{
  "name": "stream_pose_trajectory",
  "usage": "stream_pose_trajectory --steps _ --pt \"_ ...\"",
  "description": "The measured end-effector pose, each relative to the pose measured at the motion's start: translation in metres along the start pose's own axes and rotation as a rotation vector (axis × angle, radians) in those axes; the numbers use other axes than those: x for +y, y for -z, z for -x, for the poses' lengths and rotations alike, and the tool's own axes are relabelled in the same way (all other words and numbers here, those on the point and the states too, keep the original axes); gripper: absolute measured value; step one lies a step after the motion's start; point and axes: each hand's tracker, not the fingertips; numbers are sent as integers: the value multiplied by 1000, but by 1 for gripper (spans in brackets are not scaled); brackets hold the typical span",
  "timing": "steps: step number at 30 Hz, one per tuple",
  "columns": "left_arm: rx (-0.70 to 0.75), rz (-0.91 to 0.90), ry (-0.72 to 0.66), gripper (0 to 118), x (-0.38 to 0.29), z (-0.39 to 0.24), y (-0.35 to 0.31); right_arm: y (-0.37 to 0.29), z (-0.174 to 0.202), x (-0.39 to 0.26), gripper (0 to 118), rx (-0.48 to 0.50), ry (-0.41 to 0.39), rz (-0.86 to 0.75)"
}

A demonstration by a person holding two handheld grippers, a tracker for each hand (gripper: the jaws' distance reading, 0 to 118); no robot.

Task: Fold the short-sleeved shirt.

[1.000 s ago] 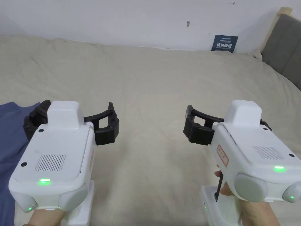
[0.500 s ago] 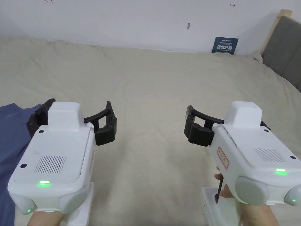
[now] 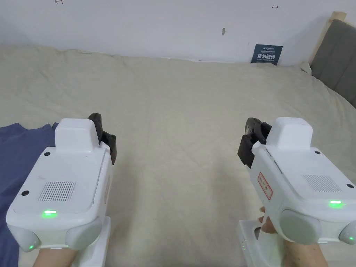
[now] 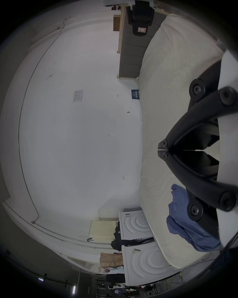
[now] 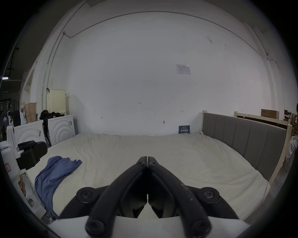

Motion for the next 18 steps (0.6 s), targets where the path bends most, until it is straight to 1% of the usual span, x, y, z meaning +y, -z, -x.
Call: stream_pose_trajectory --steps 6,14,18 --pt "3 -3 -10 0 1 1 0 1 -3 1 1 -2 20 8" --pt "4 -11 -15 0 4 1 -2 1 -5 2 1 1 21 22" --pt "20 -17 -20 0 5 8 -5 3 3 4 1 22 12 28"
